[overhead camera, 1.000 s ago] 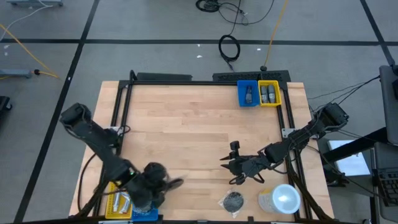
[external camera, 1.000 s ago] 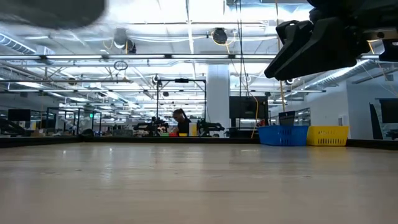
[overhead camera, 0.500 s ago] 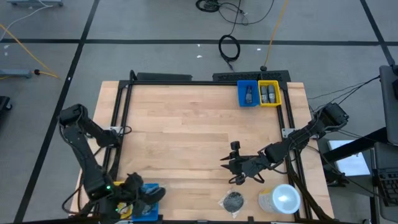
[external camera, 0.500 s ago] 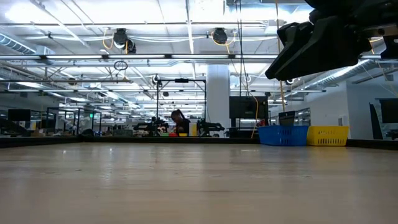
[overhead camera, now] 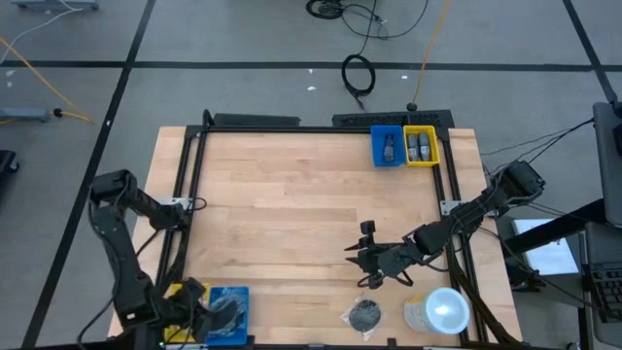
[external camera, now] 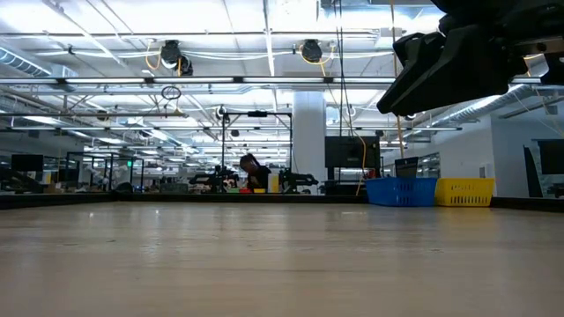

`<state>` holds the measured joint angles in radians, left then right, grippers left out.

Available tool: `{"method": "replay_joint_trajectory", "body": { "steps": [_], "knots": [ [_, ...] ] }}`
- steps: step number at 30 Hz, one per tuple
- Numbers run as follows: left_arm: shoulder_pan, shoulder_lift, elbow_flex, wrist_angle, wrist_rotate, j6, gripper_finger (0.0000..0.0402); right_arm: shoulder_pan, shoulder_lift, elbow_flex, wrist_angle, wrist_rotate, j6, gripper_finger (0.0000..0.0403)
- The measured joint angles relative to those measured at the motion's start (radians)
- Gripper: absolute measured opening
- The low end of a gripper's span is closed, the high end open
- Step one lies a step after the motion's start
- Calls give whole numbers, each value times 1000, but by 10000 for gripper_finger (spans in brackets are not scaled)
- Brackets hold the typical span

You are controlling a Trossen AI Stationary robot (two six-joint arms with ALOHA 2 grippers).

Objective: Pick & Place Travel size toiletries
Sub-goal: Put the black hairbrush into the bottom blue bin

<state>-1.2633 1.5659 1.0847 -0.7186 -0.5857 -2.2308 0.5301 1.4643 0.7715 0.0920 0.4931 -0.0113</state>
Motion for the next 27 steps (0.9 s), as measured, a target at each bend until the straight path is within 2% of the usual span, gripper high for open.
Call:
{"method": "replay_joint_trajectory", "body": {
  "steps": [5,8,16,27],
  "knots": [
    [-44,0,0,-65,22,-132,11,0,0,0,0,0,0,107],
    [-55,0,0,-72,69,-173,13,0,0,0,0,0,0,105],
    [-49,0,0,-45,80,-136,11,0,0,0,1,0,0,106],
    [-12,0,0,26,93,-49,32,0,0,0,1,0,0,105]
  ]
}}
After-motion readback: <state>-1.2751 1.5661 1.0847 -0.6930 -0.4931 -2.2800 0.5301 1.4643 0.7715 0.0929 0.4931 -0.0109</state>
